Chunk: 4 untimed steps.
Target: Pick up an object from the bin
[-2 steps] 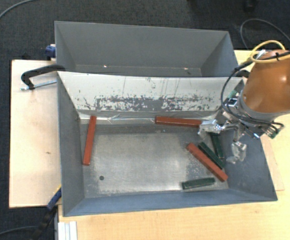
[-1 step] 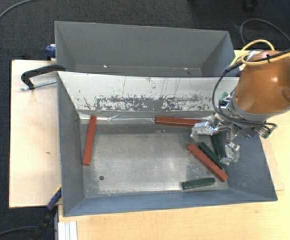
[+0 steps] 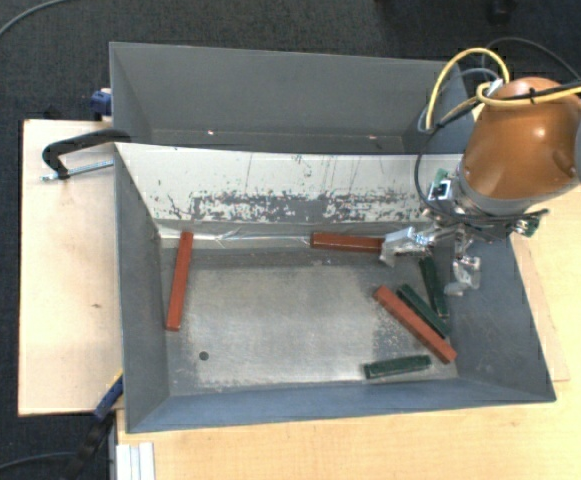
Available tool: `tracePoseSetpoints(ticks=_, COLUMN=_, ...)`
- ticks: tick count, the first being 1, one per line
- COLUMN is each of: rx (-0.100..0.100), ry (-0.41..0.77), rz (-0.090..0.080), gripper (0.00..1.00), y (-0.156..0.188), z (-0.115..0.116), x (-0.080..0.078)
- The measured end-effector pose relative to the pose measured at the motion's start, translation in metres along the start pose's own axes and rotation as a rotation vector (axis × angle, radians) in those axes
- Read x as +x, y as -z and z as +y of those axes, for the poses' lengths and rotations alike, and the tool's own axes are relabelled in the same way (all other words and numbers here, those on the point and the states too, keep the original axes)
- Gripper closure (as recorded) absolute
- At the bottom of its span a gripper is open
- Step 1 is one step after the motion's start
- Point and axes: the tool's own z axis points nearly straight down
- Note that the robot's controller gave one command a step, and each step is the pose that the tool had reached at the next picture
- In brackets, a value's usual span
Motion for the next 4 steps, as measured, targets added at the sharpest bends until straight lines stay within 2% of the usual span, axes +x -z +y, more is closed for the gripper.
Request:
tracePoseSetpoints(ticks=1, rx=-0.006, ry=0.429, rz=-0.003, gripper=0.0, y=-0.0393, z=0.0045, x=0.0129)
tracePoseSetpoints(ticks=2, rx=0.001, ry=0.427, rz=0.0, gripper=1.0, y=-0.0374, z=0.0017, x=0.015)
tracePoseSetpoints(ticks=3, rx=-0.004, ry=0.427, rz=-0.005, gripper=0.0, y=-0.0391, z=0.0039, x=0.0129)
tracePoseSetpoints(ticks=4, rx=-0.002, ry=0.427, rz=-0.001, gripper=1.0, y=-0.0378, z=0.0025, x=0.0146)
